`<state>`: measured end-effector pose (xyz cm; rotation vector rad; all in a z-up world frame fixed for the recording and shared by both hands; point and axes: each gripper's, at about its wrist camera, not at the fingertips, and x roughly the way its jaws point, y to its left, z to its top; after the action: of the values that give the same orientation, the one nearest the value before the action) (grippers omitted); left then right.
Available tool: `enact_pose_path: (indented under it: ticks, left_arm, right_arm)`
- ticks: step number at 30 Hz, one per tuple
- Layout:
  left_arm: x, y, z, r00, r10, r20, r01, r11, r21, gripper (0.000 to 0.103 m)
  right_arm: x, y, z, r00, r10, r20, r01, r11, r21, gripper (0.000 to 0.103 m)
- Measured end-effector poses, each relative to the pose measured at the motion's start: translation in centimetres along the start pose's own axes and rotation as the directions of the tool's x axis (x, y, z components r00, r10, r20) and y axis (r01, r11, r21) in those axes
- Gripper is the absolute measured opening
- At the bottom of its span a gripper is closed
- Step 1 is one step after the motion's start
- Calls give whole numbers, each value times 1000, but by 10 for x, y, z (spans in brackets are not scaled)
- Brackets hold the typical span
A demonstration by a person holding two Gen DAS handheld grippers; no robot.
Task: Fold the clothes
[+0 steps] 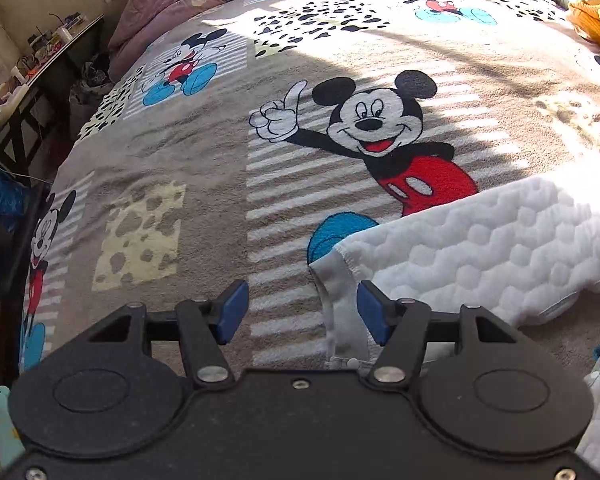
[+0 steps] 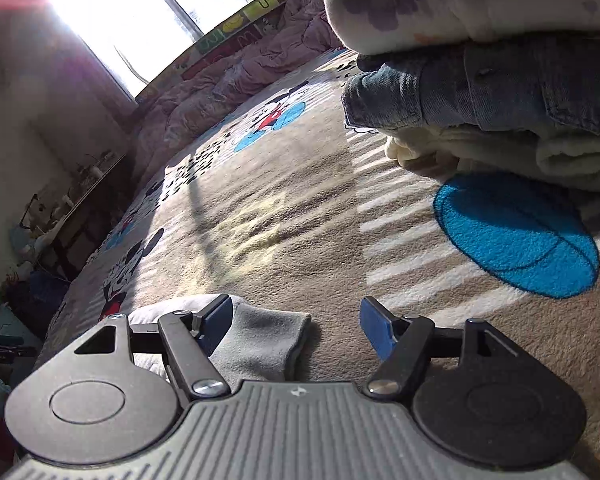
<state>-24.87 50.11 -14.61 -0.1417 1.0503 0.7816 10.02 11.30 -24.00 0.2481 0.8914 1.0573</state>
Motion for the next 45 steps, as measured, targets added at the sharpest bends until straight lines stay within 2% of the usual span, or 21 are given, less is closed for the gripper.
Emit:
enact_pose_path:
  ticks: [6, 7, 9, 10, 11, 14, 15, 16, 17, 18, 19, 20, 24, 26, 30, 33, 34, 35, 37, 42, 45]
  left_arm:
    - [27, 13, 0, 993, -111, -47, 101, 980, -168, 61]
    - [31, 13, 1, 991, -124, -50, 113, 978, -177, 61]
    - [38, 9, 1, 990, -131, -58, 120, 978, -169, 61]
    - [43, 7, 1, 989, -134, -68, 121, 979, -166, 61]
    - [47, 5, 0, 988, -137, -78, 123, 979, -163, 61]
    - [62, 4, -3, 982, -163, -100, 143, 973, -183, 58]
    - [65, 4, -3, 978, -182, -100, 160, 967, -200, 54]
    - [65, 0, -2, 978, -193, -86, 175, 968, -179, 38]
    - [64, -4, -1, 977, -203, -71, 190, 969, -157, 16]
    - [61, -10, 1, 980, -194, -50, 187, 976, -114, 8]
    - [56, -15, 5, 986, -162, -27, 160, 985, -63, 5]
    - [52, -14, 9, 988, -156, -5, 156, 986, -53, 5]
    - [29, 15, 21, 984, -126, 127, 146, 976, -160, 5]
    - [39, 15, 16, 992, -90, 91, 104, 981, -166, 5]
    - [68, -1, -1, 999, 46, -12, -47, 997, -68, 12]
    - [63, 9, -2, 996, 94, 14, -92, 992, -90, 24]
    - [57, 14, -2, 993, 109, 35, -104, 989, -109, 25]
    - [52, 18, -2, 991, 124, 56, -116, 985, -127, 25]
    - [40, 23, -2, 991, 86, 101, -69, 985, -157, 25]
    - [29, 6, -5, 987, -70, 146, 81, 994, -71, 25]
    - [33, -10, -8, 983, -127, 135, 130, 991, -12, 32]
  right_arm:
    - [28, 25, -10, 998, -19, -59, 7, 981, -194, 70]
    - [29, 27, -10, 998, -15, -63, 2, 979, -205, 65]
    - [31, 28, -9, 997, 2, -76, -18, 978, -208, 47]
    - [32, 27, -8, 996, 13, -84, -30, 978, -204, 34]
    - [32, 27, -8, 996, 22, -89, -40, 978, -205, 25]
    - [29, 33, -8, 996, 36, -85, -54, 971, -231, 15]
    - [27, 36, -8, 996, 37, -75, -54, 968, -244, 15]
    - [25, 38, -7, 997, 41, -59, -54, 966, -252, 14]
    - [21, 41, -6, 998, 46, -37, -54, 964, -259, 14]
    - [17, 42, -4, 998, 54, -17, -57, 963, -263, 14]
    - [14, 43, -2, 998, 62, 1, -60, 963, -263, 13]
    - [12, 44, 0, 998, 68, 17, -61, 963, -261, 13]
    - [4, 49, 9, 993, 76, 85, -52, 964, -262, 13]
    - [8, 52, 11, 995, 47, 91, -21, 962, -271, 13]
    - [39, 55, -1, 993, -112, 24, 113, 940, -322, 13]
    - [49, 61, -10, 982, -187, 22, 182, 910, -373, 17]
    - [46, 60, -10, 980, -198, 35, 196, 906, -374, 21]
    - [43, 58, -8, 977, -207, 49, 210, 907, -364, 30]
    - [36, 54, -5, 971, -225, 76, 237, 909, -344, 32]
    - [14, 62, -1, 960, -231, 156, 273, 888, -371, 33]
    - [8, 87, -11, 986, -113, 124, 158, 869, -469, 34]
